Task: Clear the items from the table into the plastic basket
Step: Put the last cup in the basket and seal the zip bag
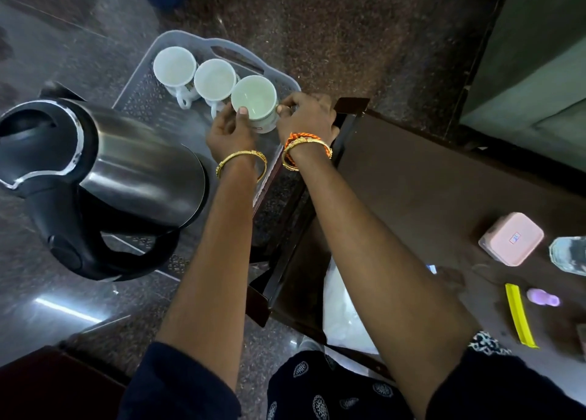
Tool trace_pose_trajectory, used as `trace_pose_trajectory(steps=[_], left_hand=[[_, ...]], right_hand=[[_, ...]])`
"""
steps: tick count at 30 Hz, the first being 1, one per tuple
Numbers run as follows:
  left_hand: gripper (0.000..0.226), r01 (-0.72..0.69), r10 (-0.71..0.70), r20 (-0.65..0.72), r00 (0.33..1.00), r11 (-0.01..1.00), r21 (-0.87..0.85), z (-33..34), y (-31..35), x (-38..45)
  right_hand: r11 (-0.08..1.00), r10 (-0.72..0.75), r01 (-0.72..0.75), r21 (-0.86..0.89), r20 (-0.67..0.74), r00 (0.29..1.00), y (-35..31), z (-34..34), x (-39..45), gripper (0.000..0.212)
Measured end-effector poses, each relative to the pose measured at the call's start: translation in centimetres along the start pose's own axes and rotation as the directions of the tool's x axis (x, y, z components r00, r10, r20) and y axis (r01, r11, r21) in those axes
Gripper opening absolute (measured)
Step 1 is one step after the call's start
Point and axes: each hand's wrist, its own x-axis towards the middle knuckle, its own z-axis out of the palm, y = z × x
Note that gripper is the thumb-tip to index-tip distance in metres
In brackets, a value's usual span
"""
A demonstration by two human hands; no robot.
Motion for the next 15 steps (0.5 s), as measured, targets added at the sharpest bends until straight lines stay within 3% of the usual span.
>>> trace_pose_trajectory(steps=[4,8,12,15], left_hand=[[0.035,-0.062,0.086,-0.092,0.992,0.971,0.232,-0.1,-0.2,-0.8],[0.024,-0.276,0.344,-0.062,0.937,0.837,0.473,-0.2,-0.3,-3.6],[0.015,-0.488,0.517,0.066,0.853,0.748,0.449,-0.1,-1.4,-7.9],[0.015,-0.545,0.492,0.237,0.838,0.729,0.414,0.4,-4.3,-11.4]], right_hand=[[0.992,-0.048,0.054,0.116,-0.058,0.997,0.5,-0.4,-0.5,0.013],[0.919,-0.11,0.201,0.338,-0.271,0.956,2.6,-1.9,-2.0,0.013],[0.871,-0.053,0.228,0.436,-0.378,0.924,6.7,-4.2,-4.1,0.019],[0.85,0.036,0.187,0.493,-0.408,0.912,10.5,-5.6,-6.4,0.019]])
